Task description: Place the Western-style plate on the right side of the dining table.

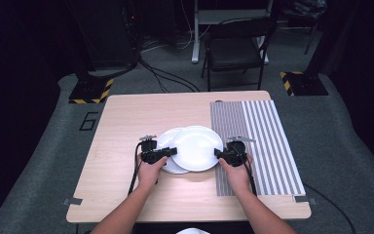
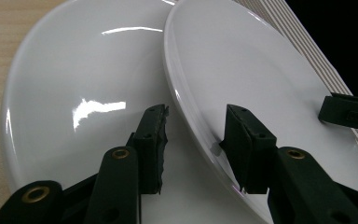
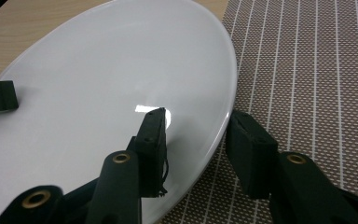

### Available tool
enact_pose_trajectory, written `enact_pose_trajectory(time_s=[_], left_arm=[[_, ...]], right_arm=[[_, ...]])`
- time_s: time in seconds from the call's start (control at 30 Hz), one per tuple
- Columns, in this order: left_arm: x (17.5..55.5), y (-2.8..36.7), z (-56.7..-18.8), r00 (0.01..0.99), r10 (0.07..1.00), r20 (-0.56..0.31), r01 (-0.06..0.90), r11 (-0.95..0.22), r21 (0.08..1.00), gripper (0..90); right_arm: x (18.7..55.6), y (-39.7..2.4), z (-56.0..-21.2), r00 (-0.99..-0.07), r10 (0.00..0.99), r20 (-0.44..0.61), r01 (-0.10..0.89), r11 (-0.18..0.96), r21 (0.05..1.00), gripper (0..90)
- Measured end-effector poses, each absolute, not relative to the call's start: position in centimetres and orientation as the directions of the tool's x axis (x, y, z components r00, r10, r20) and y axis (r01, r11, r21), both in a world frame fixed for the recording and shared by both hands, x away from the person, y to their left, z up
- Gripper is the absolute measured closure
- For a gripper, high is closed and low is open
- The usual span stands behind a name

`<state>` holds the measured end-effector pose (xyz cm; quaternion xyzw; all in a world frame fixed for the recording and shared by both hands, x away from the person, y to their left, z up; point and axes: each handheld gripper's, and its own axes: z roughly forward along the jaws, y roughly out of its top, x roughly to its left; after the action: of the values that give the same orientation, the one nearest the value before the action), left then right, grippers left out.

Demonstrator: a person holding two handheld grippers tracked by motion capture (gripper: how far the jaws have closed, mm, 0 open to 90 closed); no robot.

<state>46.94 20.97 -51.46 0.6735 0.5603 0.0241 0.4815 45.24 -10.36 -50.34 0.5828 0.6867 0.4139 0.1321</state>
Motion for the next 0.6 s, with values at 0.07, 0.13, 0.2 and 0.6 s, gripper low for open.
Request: enact_pose_trajectory(time_s=[0.07, 0.13, 0.2, 0.6], left_arm=[[46.8, 20.7, -51.4, 0.368, 0.775, -0.514, 0.737, 0.094, 0.670, 58.6], [46.7, 20.5, -51.4, 0.371, 0.776, -0.509, 0.735, 0.090, 0.672, 58.5], [46.7, 20.3, -51.4, 0.372, 0.776, -0.510, 0.733, 0.090, 0.674, 58.6], [46.5, 19.6, -51.6, 0.369, 0.782, -0.503, 0.735, 0.086, 0.673, 57.8]], right_arm=[[45.2, -10.4, -50.4, -0.280, 0.909, 0.308, 0.693, -0.030, 0.720, 58.3], [45.2, -10.4, -50.4, -0.278, 0.909, 0.310, 0.692, -0.034, 0.721, 58.2], [45.1, -10.4, -50.5, -0.276, 0.909, 0.311, 0.692, -0.036, 0.721, 58.2], [44.8, -10.3, -50.5, -0.276, 0.906, 0.321, 0.688, -0.047, 0.724, 56.7]])
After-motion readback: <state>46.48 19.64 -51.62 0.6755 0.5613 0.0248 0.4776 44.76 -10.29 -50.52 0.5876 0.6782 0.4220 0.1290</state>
